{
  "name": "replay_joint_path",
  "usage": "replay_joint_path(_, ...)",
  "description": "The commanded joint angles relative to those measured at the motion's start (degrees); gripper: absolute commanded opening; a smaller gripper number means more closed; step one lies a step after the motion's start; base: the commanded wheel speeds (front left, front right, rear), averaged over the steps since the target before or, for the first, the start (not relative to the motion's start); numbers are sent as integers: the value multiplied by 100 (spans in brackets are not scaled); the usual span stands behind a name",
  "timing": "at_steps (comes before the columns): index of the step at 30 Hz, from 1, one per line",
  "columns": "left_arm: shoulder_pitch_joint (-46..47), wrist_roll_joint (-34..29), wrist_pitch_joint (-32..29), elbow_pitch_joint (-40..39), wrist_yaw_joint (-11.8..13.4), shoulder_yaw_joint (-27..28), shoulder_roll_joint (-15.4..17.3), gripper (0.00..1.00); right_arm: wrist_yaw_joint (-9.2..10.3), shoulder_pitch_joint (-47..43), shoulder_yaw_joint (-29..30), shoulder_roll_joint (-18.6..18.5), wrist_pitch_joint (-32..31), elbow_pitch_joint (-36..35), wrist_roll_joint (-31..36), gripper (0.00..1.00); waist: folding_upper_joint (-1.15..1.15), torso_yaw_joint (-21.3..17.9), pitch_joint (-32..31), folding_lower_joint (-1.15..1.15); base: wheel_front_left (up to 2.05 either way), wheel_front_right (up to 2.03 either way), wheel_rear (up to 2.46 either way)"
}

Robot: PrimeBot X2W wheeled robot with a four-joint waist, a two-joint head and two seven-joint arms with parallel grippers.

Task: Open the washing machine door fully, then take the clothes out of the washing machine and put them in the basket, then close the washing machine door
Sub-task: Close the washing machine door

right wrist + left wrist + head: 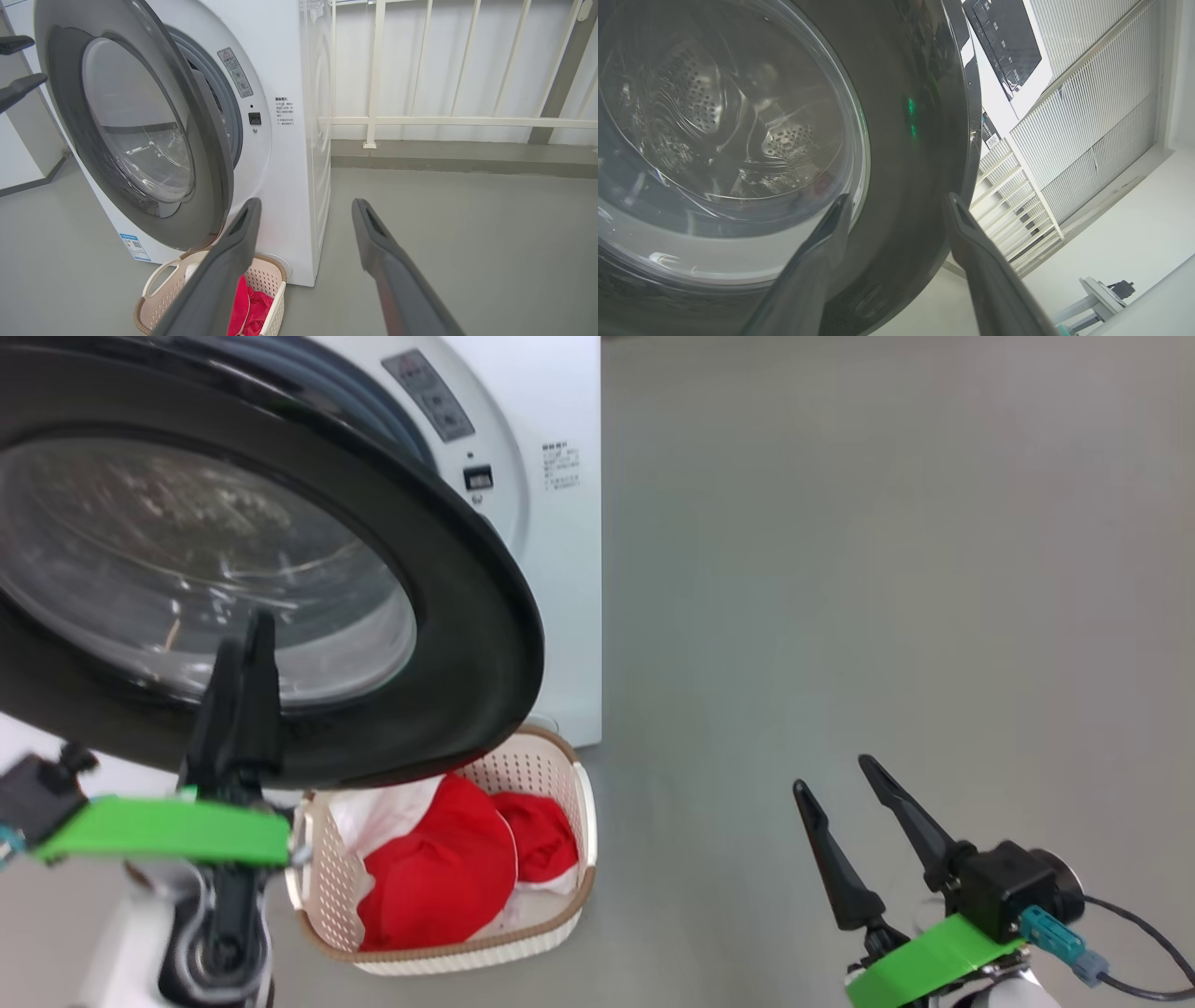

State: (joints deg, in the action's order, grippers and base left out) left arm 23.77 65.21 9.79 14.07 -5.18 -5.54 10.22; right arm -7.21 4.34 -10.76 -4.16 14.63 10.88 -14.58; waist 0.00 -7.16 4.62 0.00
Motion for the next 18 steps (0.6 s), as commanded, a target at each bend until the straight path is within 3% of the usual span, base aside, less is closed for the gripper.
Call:
replay_joint_path(1,-166,-377,184,-171,-65,81,294,100,-28,-35,-41,-6,37,-163,-14,100,0,50,-288,0,0,0,0)
replay_joint_path(11,-1159,-2028,510,-665,-7,9,510,100,-28,-286,205,12,37,-328,4,100,0,222,-541,0,0,0,0)
replay_joint_path(18,-2000,-3358,519,-1349,-7,538,189,100,-28,-355,373,26,37,-472,1,100,0,335,-617,0,0,0,0)
